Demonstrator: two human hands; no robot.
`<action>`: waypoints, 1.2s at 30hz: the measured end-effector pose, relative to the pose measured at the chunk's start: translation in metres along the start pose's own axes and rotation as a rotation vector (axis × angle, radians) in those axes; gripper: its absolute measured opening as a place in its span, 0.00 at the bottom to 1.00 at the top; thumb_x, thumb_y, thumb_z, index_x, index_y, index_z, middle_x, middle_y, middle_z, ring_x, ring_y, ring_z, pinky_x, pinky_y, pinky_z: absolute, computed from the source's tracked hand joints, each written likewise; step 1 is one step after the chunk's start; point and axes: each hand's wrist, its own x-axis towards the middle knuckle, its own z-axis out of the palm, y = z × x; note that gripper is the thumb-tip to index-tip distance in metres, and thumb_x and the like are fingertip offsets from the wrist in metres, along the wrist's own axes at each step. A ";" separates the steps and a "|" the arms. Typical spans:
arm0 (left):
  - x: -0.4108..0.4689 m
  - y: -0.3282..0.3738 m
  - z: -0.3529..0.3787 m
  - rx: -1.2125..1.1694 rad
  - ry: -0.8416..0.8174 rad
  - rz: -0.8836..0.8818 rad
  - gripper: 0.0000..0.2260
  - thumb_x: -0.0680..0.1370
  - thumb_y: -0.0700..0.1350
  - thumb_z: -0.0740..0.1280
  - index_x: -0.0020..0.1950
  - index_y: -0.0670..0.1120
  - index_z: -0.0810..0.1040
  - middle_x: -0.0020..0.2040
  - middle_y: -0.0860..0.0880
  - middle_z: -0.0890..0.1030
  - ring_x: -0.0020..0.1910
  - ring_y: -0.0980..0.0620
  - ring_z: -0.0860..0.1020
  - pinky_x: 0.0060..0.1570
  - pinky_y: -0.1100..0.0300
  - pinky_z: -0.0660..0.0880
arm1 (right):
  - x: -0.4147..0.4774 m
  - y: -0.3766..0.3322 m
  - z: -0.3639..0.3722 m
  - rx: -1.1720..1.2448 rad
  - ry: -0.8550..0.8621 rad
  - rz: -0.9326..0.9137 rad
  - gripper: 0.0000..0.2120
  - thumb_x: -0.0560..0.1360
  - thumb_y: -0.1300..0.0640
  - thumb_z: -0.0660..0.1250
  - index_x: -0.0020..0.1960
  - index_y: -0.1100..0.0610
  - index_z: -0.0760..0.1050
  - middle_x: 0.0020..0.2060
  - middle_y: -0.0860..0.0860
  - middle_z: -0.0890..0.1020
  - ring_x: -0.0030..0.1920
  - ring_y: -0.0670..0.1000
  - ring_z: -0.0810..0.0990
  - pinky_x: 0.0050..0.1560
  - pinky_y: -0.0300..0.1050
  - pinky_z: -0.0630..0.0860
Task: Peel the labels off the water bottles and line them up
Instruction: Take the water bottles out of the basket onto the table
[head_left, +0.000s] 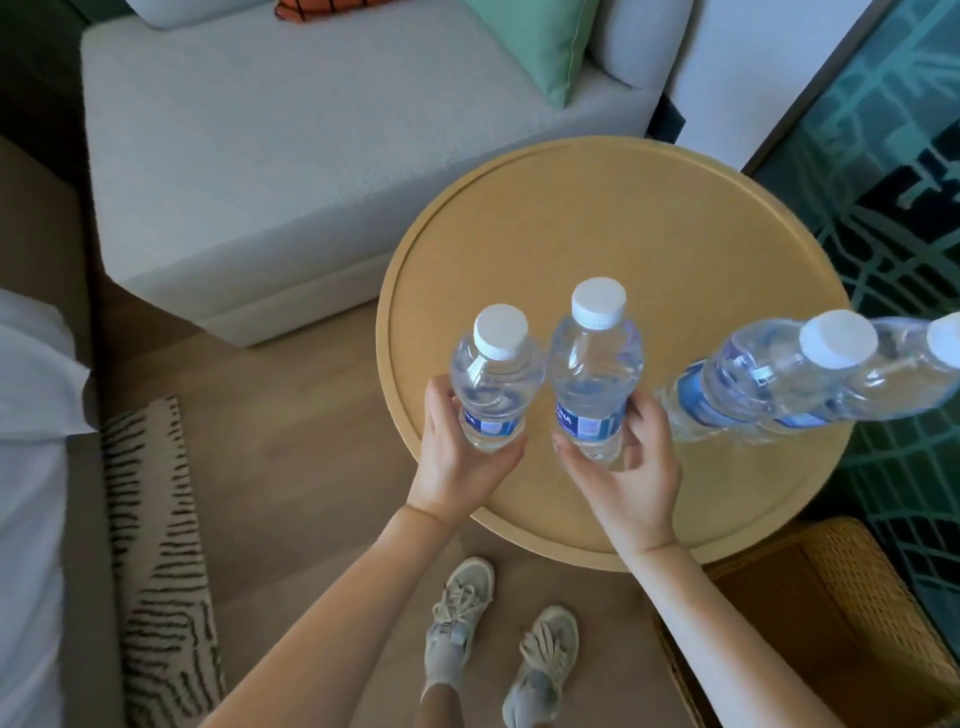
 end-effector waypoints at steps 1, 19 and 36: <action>-0.001 -0.002 0.000 -0.007 -0.024 -0.012 0.32 0.66 0.34 0.80 0.61 0.53 0.68 0.55 0.38 0.76 0.55 0.45 0.78 0.55 0.56 0.77 | -0.001 0.000 -0.001 -0.009 -0.009 -0.009 0.33 0.66 0.55 0.80 0.67 0.57 0.71 0.58 0.56 0.83 0.59 0.56 0.83 0.61 0.61 0.78; -0.020 -0.012 0.003 0.036 0.022 -0.134 0.34 0.66 0.41 0.83 0.59 0.61 0.66 0.50 0.67 0.74 0.51 0.81 0.70 0.49 0.84 0.64 | -0.014 -0.007 -0.005 0.041 0.026 0.106 0.41 0.66 0.55 0.81 0.68 0.31 0.64 0.62 0.35 0.79 0.63 0.44 0.81 0.64 0.38 0.75; -0.066 0.130 -0.119 0.783 -0.282 -0.022 0.12 0.82 0.44 0.61 0.56 0.38 0.79 0.49 0.41 0.80 0.51 0.37 0.77 0.51 0.48 0.73 | -0.063 -0.165 -0.088 -0.672 -0.202 0.056 0.16 0.77 0.59 0.73 0.62 0.64 0.77 0.55 0.57 0.82 0.57 0.59 0.80 0.56 0.53 0.80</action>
